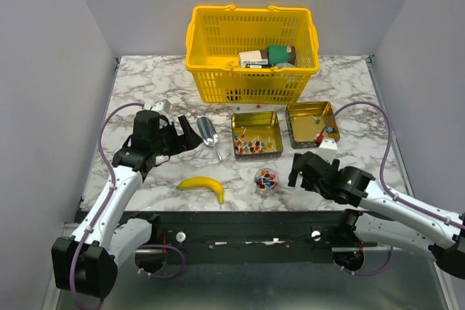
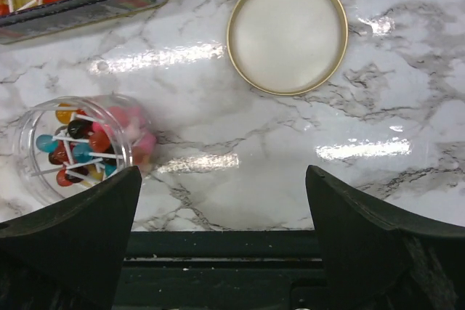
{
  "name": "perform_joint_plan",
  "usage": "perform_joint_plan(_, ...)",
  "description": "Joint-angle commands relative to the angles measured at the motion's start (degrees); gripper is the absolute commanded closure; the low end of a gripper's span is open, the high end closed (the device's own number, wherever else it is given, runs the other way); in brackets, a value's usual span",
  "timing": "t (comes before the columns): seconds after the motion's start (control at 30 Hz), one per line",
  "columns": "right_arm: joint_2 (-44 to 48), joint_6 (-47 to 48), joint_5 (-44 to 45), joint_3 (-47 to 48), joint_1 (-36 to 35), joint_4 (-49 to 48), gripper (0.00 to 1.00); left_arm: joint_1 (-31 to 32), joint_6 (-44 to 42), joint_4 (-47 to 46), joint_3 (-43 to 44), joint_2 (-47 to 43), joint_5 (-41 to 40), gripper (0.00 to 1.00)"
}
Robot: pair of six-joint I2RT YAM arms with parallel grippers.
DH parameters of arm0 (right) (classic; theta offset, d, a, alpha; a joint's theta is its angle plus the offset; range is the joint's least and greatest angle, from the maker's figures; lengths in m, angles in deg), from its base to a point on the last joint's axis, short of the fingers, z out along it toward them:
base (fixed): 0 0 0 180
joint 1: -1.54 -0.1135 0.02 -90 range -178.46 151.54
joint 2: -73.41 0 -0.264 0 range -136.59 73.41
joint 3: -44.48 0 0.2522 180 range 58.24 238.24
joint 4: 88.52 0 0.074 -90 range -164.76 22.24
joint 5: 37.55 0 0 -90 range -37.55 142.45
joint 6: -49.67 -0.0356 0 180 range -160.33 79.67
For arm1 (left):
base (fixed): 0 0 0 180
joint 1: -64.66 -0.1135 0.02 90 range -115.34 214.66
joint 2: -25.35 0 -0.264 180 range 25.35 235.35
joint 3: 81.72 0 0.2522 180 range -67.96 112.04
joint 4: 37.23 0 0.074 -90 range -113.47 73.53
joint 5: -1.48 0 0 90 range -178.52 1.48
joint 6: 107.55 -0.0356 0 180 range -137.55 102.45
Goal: Pack the candies
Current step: Place the spatula at the center of the board.
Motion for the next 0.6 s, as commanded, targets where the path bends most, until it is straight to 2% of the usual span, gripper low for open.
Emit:
perform_joint_plan(0.0, 4.9, -8.9, 5.8, -5.2, 1.8, 2.4, 0.0, 0.2, 0.5, -2.4, -1.8, -3.0, 2.6, 0.01)
perform_joint_plan(0.17, 2.1, -9.0, 5.9, -6.1, 3.7, 0.5, 0.04, 0.4, 1.9, -3.7, -3.4, -2.9, 3.1, 0.01)
perform_joint_plan(0.4, -9.1, -0.7, 4.8, -4.1, 8.5, -10.5, 0.25, 1.6, 2.5, -3.6, -3.3, -1.8, 1.4, 0.01)
perform_joint_plan(0.57, -16.0, 4.1, 4.4, -1.8, 9.0, -16.2, 0.32, 4.7, 4.4, -5.3, -4.8, -1.0, -0.7, 0.01)
